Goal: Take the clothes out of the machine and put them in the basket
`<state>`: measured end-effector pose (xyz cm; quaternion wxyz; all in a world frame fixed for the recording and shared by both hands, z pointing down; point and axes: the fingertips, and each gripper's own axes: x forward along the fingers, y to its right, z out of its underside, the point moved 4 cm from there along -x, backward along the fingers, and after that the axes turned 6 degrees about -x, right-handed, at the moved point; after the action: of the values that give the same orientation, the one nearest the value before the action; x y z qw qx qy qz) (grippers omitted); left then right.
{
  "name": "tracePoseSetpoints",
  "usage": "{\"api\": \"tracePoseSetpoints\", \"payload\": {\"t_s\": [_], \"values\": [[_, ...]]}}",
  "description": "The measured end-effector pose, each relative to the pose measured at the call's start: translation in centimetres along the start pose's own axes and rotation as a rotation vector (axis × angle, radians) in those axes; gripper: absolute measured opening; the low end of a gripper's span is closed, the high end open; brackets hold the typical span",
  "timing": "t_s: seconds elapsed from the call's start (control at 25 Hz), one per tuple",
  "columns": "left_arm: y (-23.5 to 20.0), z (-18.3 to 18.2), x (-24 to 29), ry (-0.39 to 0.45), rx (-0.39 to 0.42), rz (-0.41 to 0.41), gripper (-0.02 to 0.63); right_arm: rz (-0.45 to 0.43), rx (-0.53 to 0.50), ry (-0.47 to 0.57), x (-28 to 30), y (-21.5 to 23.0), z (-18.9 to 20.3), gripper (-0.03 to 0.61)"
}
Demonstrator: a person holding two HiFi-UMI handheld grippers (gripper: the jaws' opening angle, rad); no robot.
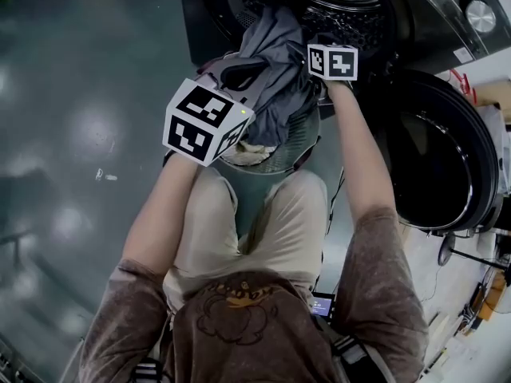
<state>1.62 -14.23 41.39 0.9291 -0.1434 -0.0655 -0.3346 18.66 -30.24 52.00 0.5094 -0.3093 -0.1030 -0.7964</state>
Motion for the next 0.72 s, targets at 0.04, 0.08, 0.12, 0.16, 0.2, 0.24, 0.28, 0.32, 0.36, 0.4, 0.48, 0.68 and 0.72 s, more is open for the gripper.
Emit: {"api": "tracePoseSetpoints", "payload": {"t_s": [0.04,0.08,0.12,0.16,0.2,0.24,0.28,0.32,0.36,0.4,0.48,0.68,0.72], "values": [[-0.1,0.0,0.1,-0.002,-0.001,0.001,0.008,0.003,0.022,-0.01,0.5,0.2,0.2,0.406],[-0.1,0.1,0.2,-0.005,-0.001,0.002,0.008,0.006,0.026,-0.026,1.0,0.3,0.5,0.41],[-0.1,0.1,0.2,-0.008,0.0,0.004,0.008,0.006,0.011,-0.05,1.6,0.1,0.8,0.411],[-0.1,0.2,0.3,-0.011,0.002,0.006,0.008,0.005,-0.018,-0.081,2.2,-0.2,1.1,0.414],[-0.1,0.2,0.4,-0.014,0.003,0.008,0.008,0.008,-0.054,-0.115,2.7,-0.5,1.4,0.413],[0.0,0.2,0.5,-0.015,0.003,0.009,0.008,0.016,-0.089,-0.146,3.1,-0.8,1.6,0.405],[0.0,0.3,0.5,-0.016,0.003,0.01,0.006,0.027,-0.116,-0.166,3.4,-1.0,1.8,0.399],[0.0,0.3,0.6,-0.018,0.002,0.011,0.008,0.04,-0.135,-0.175,3.6,-1.1,1.8,0.387],[0.0,0.3,0.6,-0.019,0.001,0.011,0.008,0.051,-0.147,-0.175,3.6,-1.1,1.8,0.378],[-0.1,0.3,0.6,-0.021,0.0,0.011,0.006,0.059,-0.156,-0.17,3.5,-1.0,1.8,0.341],[-0.2,0.3,0.5,-0.023,-0.003,0.01,0.008,0.061,-0.162,-0.157,3.1,-0.7,1.7,0.18],[-0.2,0.3,0.4,-0.02,-0.01,0.011,0.008,-0.002,-0.114,-0.127,1.9,-1.0,1.5,0.058],[-0.2,0.3,0.4,-0.019,-0.01,0.011,0.008,-0.02,-0.098,-0.11,1.5,-1.3,1.4,0.057]]}}
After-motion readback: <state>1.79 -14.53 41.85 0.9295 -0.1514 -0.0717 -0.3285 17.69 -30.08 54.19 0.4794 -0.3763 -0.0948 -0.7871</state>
